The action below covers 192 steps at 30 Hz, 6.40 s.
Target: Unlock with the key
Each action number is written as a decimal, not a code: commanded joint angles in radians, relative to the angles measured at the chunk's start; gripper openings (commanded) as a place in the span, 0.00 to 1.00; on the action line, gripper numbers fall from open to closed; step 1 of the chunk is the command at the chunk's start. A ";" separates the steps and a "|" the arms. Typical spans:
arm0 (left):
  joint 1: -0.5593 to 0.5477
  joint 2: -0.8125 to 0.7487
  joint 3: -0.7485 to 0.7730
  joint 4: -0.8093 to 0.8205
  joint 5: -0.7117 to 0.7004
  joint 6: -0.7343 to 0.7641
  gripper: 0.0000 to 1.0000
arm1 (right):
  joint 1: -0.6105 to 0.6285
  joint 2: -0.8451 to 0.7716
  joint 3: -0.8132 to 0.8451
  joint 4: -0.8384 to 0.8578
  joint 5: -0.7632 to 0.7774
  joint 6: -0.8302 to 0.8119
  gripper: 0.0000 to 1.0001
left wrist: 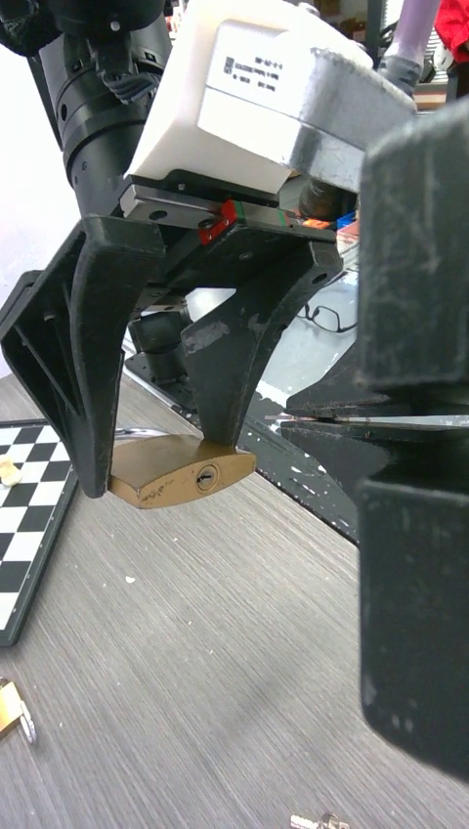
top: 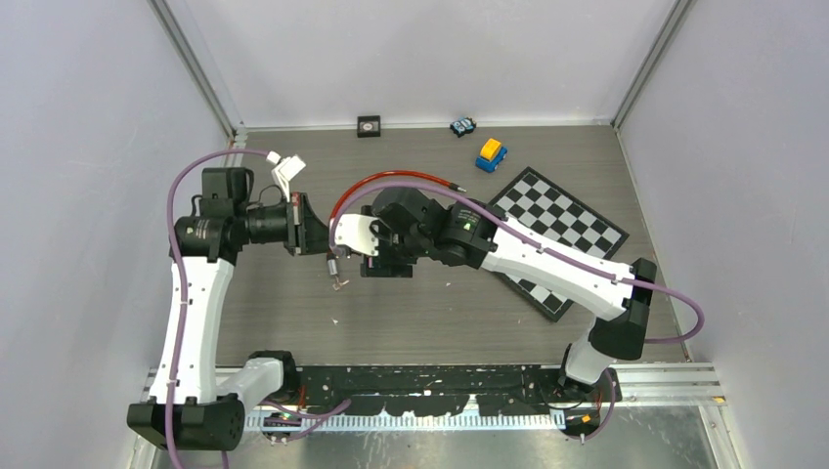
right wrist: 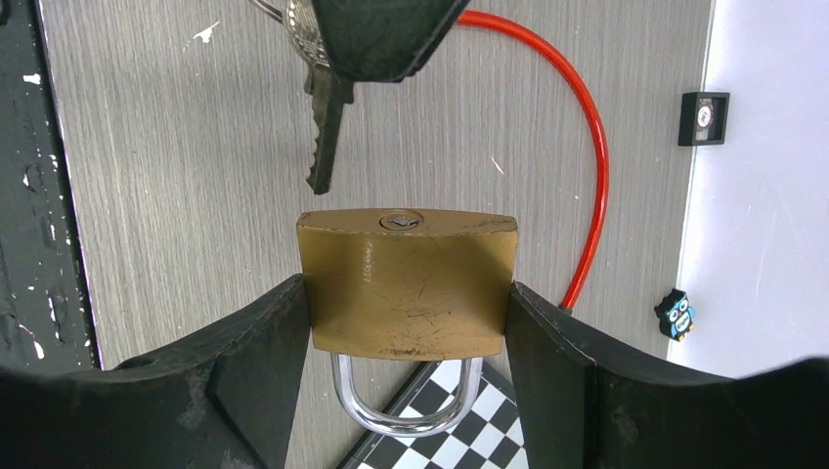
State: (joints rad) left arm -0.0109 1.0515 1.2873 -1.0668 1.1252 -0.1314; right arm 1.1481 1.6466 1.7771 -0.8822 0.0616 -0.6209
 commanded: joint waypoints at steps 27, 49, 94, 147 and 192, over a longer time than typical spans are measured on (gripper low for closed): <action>0.006 -0.044 -0.113 0.325 0.039 -0.239 0.00 | 0.030 -0.102 0.078 0.121 0.035 0.028 0.01; 0.006 -0.062 -0.134 0.346 0.065 -0.243 0.00 | 0.030 -0.102 0.081 0.127 0.041 0.044 0.01; 0.006 -0.070 -0.189 0.448 0.086 -0.301 0.00 | 0.029 -0.095 0.093 0.112 0.000 0.074 0.01; 0.006 -0.109 -0.352 0.705 0.162 -0.333 0.00 | 0.022 -0.054 0.135 0.095 -0.105 0.185 0.01; 0.006 -0.094 -0.493 1.061 0.198 -0.508 0.00 | 0.012 -0.012 0.197 0.055 -0.172 0.143 0.01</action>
State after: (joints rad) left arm -0.0006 0.9581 0.7959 -0.0631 1.3380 -0.6506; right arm 1.1404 1.6608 1.8870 -1.0016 0.0105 -0.4534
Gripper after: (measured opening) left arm 0.009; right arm 0.720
